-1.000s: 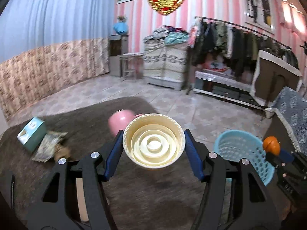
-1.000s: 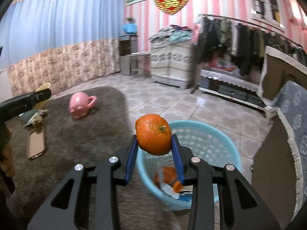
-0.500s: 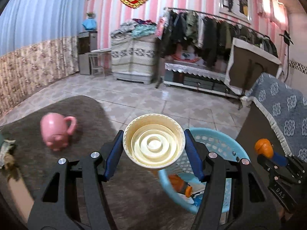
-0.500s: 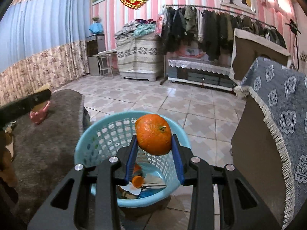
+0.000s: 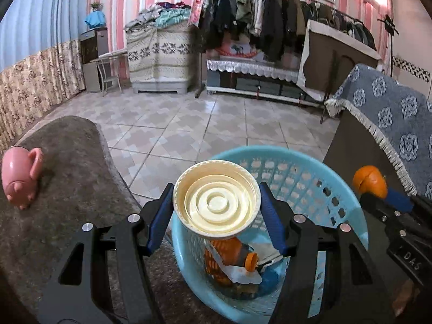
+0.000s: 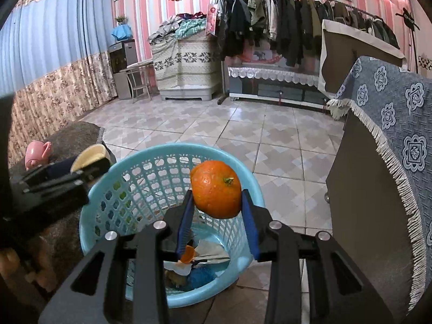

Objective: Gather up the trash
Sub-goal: 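Open both grippers to drop the bowl and tangerine into the basket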

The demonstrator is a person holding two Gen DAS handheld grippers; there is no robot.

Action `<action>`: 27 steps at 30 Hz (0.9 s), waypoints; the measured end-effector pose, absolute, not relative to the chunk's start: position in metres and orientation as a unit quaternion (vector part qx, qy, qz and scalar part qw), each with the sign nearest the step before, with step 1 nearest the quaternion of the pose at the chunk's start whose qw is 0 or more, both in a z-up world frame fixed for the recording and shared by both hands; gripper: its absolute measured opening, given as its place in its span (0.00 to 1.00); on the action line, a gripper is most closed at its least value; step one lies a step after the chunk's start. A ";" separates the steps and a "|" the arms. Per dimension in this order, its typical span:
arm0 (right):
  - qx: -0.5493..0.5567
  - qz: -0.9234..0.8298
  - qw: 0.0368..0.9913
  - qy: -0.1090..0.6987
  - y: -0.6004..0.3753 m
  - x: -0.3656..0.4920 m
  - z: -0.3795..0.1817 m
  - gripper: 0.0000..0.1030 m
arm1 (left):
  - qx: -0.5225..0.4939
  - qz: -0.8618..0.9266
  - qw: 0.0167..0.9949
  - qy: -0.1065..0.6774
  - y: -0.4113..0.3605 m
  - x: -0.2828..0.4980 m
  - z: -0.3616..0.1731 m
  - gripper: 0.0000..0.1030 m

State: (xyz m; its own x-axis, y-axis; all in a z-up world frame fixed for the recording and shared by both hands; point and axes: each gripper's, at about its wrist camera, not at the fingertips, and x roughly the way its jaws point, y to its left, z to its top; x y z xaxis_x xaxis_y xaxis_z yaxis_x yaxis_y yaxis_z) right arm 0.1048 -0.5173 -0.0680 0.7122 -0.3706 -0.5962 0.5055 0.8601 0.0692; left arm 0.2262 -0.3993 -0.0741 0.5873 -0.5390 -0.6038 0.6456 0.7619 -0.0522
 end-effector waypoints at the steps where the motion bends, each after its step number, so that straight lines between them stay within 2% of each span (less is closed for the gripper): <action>1: 0.114 -0.238 0.918 0.297 -0.515 0.107 -0.068 0.34 | 0.086 -0.339 0.884 0.310 -0.400 0.227 -0.075 0.59; 4: 0.112 -0.238 0.917 0.301 -0.513 0.111 -0.069 0.34 | 0.083 -0.344 0.883 0.309 -0.397 0.226 -0.075 0.59; 6: 0.113 -0.237 0.916 0.303 -0.512 0.113 -0.071 0.34 | 0.085 -0.338 0.888 0.299 -0.392 0.225 -0.071 0.71; 8: 0.113 -0.236 0.916 0.304 -0.509 0.115 -0.073 0.34 | 0.085 -0.329 0.894 0.291 -0.389 0.226 -0.067 0.78; 11: 0.110 -0.234 0.917 0.304 -0.503 0.119 -0.077 0.34 | 0.083 -0.316 0.903 0.280 -0.379 0.229 -0.061 0.81; 15: 0.116 -0.229 0.917 0.304 -0.502 0.125 -0.079 0.34 | 0.074 -0.299 0.914 0.266 -0.367 0.232 -0.052 0.91; 25: 0.116 -0.223 0.920 0.302 -0.486 0.137 -0.083 0.37 | 0.055 -0.274 0.926 0.253 -0.341 0.243 -0.040 0.95; 26: 0.113 -0.222 0.921 0.300 -0.484 0.138 -0.083 0.40 | 0.051 -0.273 0.926 0.255 -0.339 0.244 -0.039 0.95; 27: 0.111 -0.221 0.922 0.298 -0.483 0.138 -0.082 0.48 | 0.046 -0.272 0.926 0.257 -0.336 0.246 -0.039 0.95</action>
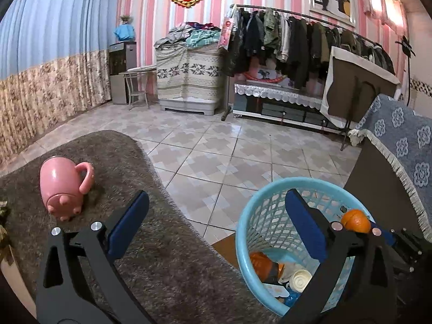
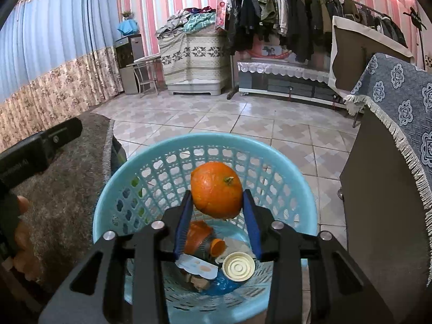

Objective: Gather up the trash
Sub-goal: 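Open both grippers to drop the bowl and tangerine into the basket, then move both tools back over the rug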

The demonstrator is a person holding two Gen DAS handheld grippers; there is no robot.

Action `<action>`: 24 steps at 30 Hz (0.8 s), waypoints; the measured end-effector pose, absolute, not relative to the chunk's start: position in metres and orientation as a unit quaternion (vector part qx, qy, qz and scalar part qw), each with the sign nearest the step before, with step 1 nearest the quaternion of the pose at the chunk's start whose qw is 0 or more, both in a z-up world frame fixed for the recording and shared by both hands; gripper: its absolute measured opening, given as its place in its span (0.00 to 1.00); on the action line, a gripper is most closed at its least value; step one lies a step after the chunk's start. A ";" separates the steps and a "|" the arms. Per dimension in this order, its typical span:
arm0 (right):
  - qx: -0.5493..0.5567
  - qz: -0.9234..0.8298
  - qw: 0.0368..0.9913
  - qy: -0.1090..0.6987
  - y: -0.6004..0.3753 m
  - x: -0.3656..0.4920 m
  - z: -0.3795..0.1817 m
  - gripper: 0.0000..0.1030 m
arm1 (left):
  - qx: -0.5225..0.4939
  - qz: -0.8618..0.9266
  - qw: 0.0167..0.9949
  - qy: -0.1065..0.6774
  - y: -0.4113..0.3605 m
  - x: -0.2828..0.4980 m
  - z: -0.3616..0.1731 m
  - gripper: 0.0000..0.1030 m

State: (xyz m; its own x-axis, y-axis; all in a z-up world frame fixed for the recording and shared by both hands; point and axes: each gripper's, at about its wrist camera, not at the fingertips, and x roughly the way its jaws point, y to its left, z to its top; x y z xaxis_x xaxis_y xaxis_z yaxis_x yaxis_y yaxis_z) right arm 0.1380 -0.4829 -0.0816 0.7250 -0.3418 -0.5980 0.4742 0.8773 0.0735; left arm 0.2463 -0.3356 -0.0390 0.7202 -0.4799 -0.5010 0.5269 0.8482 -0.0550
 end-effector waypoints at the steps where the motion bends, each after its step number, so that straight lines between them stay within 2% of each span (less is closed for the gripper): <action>1: 0.108 -0.220 0.924 0.293 -0.481 0.138 -0.080 0.53 | 0.042 -0.271 0.926 0.259 -0.333 0.248 -0.039 0.95; 2: 0.103 -0.221 0.926 0.287 -0.478 0.138 -0.078 0.63 | 0.040 -0.269 0.926 0.260 -0.331 0.249 -0.038 0.95; 3: 0.099 -0.222 0.928 0.283 -0.476 0.138 -0.076 0.68 | 0.039 -0.267 0.927 0.260 -0.331 0.249 -0.039 0.95; 8: 0.075 -0.222 0.934 0.270 -0.463 0.140 -0.066 0.82 | 0.044 -0.254 0.932 0.254 -0.324 0.243 -0.036 0.95; 15: 0.048 -0.215 0.946 0.239 -0.444 0.134 -0.045 0.91 | 0.040 -0.228 0.940 0.251 -0.292 0.235 -0.022 0.95; 24: 0.041 -0.182 0.958 0.217 -0.409 0.134 -0.029 0.92 | 0.047 -0.153 0.960 0.232 -0.214 0.207 -0.005 0.95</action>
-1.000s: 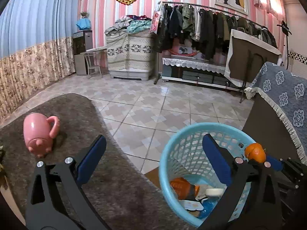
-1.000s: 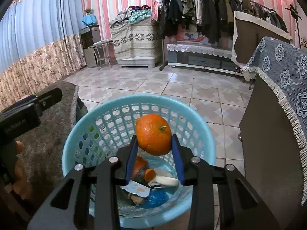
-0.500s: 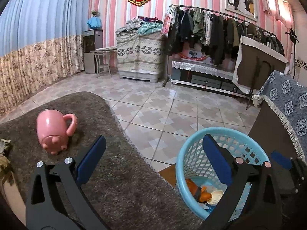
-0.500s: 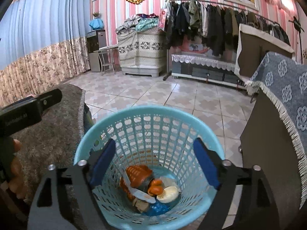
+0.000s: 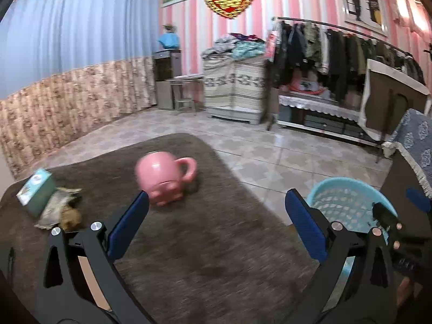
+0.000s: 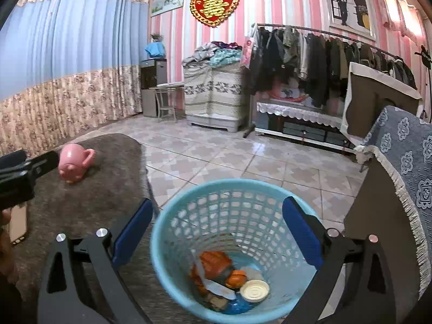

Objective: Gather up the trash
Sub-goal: 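Move both tools back over the rug, then grasp the snack wrapper bag with the left gripper while the right gripper grasps the crumpled brown paper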

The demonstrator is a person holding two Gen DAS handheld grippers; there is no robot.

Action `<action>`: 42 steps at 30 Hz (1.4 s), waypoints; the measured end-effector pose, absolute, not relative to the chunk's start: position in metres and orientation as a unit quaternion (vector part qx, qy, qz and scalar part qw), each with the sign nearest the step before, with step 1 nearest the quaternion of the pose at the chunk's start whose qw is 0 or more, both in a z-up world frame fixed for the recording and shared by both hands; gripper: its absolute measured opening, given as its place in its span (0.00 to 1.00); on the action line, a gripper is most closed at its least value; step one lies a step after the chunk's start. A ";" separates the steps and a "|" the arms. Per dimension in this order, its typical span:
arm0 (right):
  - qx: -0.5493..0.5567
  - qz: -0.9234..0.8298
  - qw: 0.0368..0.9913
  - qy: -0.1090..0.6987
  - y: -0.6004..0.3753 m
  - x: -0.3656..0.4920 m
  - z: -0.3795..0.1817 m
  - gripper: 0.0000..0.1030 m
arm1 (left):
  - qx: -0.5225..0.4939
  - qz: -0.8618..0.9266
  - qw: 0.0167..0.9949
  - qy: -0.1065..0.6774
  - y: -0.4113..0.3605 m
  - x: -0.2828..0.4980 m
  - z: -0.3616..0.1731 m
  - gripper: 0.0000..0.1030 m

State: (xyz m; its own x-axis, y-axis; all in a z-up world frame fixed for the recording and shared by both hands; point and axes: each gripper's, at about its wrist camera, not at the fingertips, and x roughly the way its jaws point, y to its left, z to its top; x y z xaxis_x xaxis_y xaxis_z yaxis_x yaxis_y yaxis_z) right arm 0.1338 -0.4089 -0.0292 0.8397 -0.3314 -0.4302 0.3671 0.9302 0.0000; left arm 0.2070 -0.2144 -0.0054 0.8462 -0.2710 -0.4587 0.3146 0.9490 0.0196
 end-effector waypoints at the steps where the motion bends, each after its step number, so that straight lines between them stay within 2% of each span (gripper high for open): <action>1: 0.041 -0.179 0.959 0.216 -0.405 0.135 -0.028 0.92 | 0.046 -0.147 0.961 0.231 -0.207 0.205 -0.003 0.95; 23: -0.013 -0.044 0.965 0.256 -0.294 0.172 -0.050 0.92 | 0.027 0.008 0.966 0.258 -0.014 0.170 -0.033 0.95; 35: -0.017 0.024 0.951 0.308 -0.264 0.224 -0.069 0.92 | -0.002 0.042 0.958 0.285 0.056 0.220 -0.042 0.95; 38: -0.060 0.036 0.950 0.305 -0.243 0.239 -0.068 0.92 | -0.017 0.025 0.950 0.311 0.063 0.247 -0.048 0.95; 42: -0.107 0.045 0.948 0.296 -0.224 0.255 -0.066 0.92 | 0.010 0.026 0.951 0.309 0.057 0.274 -0.056 0.95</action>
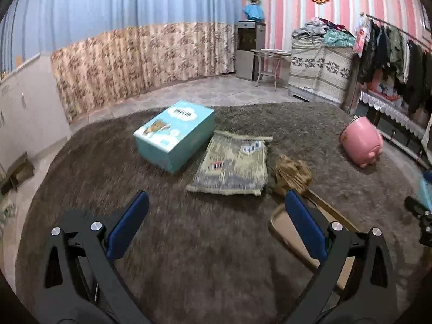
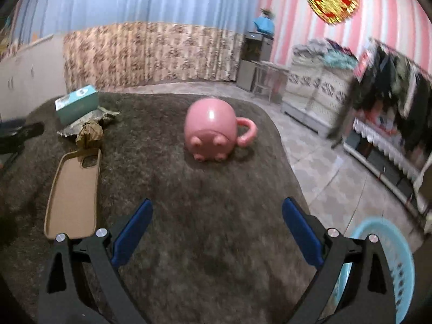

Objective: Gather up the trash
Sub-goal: 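Grasp the snack wrapper bag with the left gripper while the right gripper grasps the crumpled brown paper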

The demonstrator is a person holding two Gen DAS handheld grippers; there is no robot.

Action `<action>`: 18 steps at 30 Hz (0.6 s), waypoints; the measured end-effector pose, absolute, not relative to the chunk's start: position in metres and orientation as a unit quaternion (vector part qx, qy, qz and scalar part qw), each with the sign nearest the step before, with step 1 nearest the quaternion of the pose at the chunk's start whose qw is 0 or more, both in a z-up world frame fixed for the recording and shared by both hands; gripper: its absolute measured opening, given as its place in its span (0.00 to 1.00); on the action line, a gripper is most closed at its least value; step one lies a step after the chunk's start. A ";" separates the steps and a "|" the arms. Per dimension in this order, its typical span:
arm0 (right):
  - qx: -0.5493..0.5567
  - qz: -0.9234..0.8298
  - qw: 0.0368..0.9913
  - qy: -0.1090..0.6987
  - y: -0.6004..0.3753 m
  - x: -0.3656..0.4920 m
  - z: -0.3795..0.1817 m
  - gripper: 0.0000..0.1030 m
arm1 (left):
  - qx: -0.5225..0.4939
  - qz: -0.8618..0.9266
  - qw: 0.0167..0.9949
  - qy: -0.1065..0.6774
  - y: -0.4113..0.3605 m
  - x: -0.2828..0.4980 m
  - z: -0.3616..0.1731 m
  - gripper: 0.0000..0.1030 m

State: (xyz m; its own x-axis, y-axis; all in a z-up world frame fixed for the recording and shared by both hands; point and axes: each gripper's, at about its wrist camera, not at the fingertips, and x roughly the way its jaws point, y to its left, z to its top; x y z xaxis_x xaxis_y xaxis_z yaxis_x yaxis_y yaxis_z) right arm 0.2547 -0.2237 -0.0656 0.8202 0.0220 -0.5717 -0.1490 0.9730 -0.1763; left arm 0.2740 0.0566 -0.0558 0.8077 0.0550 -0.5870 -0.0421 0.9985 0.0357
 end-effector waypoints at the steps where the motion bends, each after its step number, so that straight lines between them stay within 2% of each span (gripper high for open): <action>1: -0.112 0.047 0.947 0.297 -0.221 0.258 -0.066 0.92 | 0.020 0.029 0.948 0.317 0.055 0.284 -0.060 0.95; 14: -0.052 0.033 0.948 0.312 -0.241 0.267 -0.075 0.92 | -0.006 0.001 0.901 0.433 0.059 0.373 -0.107 0.94; 18: -0.058 0.035 0.949 0.309 -0.234 0.268 -0.075 0.92 | -0.013 -0.009 0.910 0.415 0.059 0.366 -0.104 0.77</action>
